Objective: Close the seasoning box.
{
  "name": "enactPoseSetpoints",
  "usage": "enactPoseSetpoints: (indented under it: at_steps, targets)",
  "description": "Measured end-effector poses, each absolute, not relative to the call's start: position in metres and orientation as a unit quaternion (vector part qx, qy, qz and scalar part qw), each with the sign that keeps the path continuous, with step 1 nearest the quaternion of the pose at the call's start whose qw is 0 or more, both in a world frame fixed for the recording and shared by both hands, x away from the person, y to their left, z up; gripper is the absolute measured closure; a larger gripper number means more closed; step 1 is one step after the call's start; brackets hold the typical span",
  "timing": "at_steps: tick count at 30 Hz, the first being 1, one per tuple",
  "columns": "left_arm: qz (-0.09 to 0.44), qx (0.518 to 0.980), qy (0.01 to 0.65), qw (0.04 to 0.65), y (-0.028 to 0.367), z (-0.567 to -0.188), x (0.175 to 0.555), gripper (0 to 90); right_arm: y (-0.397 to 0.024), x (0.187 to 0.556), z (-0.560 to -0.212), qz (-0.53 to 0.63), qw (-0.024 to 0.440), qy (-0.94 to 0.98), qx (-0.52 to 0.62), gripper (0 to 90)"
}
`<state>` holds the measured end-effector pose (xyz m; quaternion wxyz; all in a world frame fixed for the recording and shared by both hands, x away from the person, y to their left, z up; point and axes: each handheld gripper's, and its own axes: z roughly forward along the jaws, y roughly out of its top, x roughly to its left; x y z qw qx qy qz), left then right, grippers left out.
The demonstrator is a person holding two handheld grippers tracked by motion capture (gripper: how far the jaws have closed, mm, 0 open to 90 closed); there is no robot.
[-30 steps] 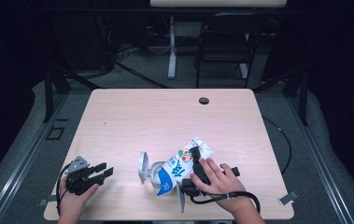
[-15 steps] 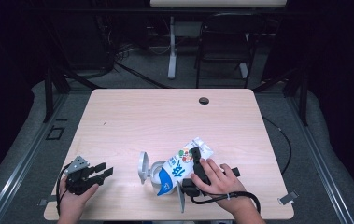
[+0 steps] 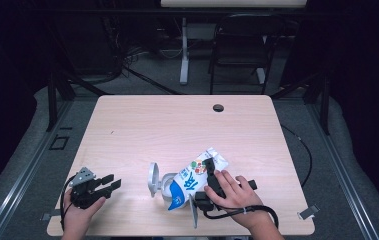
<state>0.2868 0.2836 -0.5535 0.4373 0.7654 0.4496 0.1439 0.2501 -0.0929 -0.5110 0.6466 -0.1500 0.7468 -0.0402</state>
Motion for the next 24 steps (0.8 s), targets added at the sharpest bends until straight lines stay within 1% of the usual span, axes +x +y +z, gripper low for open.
enactPoseSetpoints:
  at_steps: [12, 13, 16, 24]
  targets:
    - [0.146, 0.763, 0.451, 0.440, 0.2828, -0.5556, 0.2874, 58.6, -0.0948, 0.2507, -0.5116, -0.025, 0.637, 0.758, -0.140, 73.5]
    - [0.146, 0.763, 0.451, 0.440, 0.2828, -0.5557, 0.2874, 58.6, -0.0939, 0.2487, -0.5097, -0.041, 0.640, 0.755, -0.140, 73.7]
    - [0.146, 0.763, 0.451, 0.439, 0.2828, -0.5557, 0.2874, 58.6, -0.0959, 0.2509, -0.5109, -0.020, 0.638, 0.757, -0.139, 73.9]
    - [0.146, 0.764, 0.451, 0.439, 0.2827, -0.5561, 0.2876, 58.6, -0.0951, 0.2494, -0.5092, -0.028, 0.641, 0.755, -0.138, 74.1]
